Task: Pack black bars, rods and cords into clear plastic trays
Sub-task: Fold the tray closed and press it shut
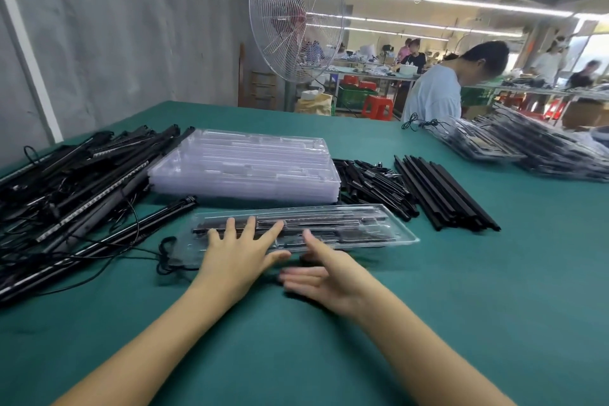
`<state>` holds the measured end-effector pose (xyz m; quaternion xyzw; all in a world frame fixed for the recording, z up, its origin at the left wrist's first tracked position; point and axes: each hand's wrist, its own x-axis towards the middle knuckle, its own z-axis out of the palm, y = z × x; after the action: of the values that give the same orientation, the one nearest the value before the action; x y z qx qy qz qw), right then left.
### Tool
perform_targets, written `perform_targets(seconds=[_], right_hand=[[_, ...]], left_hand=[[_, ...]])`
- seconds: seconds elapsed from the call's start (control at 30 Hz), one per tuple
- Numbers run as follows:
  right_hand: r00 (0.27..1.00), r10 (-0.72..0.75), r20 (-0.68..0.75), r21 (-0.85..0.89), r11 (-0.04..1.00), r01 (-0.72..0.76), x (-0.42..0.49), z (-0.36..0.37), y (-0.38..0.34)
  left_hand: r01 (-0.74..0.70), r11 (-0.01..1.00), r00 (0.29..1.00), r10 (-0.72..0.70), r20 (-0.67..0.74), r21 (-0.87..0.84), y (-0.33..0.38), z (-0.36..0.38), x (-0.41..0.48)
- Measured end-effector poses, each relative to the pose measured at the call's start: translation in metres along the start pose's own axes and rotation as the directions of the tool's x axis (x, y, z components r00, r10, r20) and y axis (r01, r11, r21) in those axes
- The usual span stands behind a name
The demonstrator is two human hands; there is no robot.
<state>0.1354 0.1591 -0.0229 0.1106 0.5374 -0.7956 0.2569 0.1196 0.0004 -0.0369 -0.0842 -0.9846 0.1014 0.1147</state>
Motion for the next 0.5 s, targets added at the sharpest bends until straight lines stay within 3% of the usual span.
perform_targets(seconds=[0.07, 0.13, 0.3, 0.5], right_hand=[[0.991, -0.059, -0.122, 0.248, 0.965, 0.088, 0.007, 0.006, 0.001], [0.956, -0.073, -0.284, 0.371, 0.911, 0.179, 0.011, 0.010, -0.002], [0.863, -0.001, -0.505, 0.355, 0.911, 0.208, 0.018, 0.020, -0.008], [0.863, 0.063, -0.502, 0.407, 0.897, 0.171, 0.020, 0.019, -0.016]], left_hand=[[-0.046, 0.999, 0.992, 0.046, -0.121, 0.004, 0.011, -0.009, -0.006], [-0.068, 0.998, 0.981, 0.064, -0.184, -0.014, 0.021, -0.011, -0.012], [-0.053, 0.998, 0.984, 0.047, -0.171, -0.031, 0.031, -0.017, -0.017], [-0.058, 0.998, 0.979, 0.051, -0.195, -0.030, 0.028, -0.013, -0.014]])
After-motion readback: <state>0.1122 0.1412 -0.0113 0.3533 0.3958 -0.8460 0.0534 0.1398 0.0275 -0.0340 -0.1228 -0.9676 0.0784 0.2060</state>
